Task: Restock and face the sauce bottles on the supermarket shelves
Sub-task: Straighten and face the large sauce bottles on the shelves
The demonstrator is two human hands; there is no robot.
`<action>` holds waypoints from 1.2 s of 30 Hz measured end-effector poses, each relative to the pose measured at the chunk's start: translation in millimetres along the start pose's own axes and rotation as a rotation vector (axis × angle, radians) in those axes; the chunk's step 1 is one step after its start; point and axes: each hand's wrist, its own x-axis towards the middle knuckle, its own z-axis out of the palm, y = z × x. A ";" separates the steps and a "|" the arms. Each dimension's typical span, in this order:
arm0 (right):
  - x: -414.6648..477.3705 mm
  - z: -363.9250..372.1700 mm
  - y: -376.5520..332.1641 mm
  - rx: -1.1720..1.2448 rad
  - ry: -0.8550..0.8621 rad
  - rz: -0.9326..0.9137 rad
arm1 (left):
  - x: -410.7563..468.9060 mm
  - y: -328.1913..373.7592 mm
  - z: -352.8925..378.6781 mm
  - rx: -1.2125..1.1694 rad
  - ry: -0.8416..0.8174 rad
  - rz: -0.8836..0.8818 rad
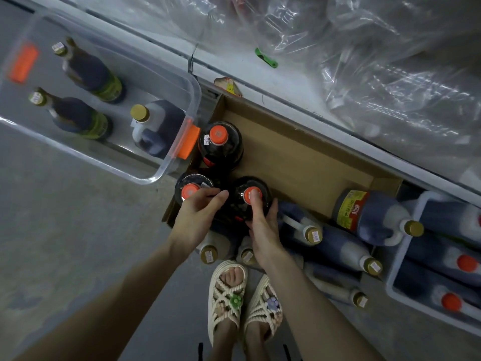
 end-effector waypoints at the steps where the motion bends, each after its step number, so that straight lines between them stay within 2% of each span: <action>1: 1.9 0.4 -0.7 0.034 -0.012 0.011 | 0.1 -0.1 0.0 -0.006 0.000 -0.003; 4: 5.5 0.2 0.5 0.189 -0.038 0.021 | -0.9 -0.4 -0.8 -0.011 -0.002 -0.007; 11: 8.6 -4.4 -9.7 0.334 0.003 0.001 | -6.1 -3.0 -4.3 -0.037 -0.016 -0.029; 17: -12.7 -7.4 -34.9 0.160 0.012 -0.064 | -22.4 13.2 -10.0 -0.053 0.009 -0.004; 23: -77.3 -18.7 -78.4 0.054 -0.004 -0.193 | -59.5 67.2 -20.8 -0.082 -0.047 0.032; 28: -161.4 -38.7 -149.1 -0.163 -0.149 -0.164 | -100.5 131.0 -32.0 0.002 -0.291 0.086; 32: -248.9 -47.3 -217.1 -0.344 -0.274 -0.295 | -145.6 200.4 -37.4 0.067 -0.441 0.198; 36: -339.4 -53.4 -278.3 -0.460 -0.288 -0.371 | -196.2 267.2 -49.9 0.043 -0.523 0.288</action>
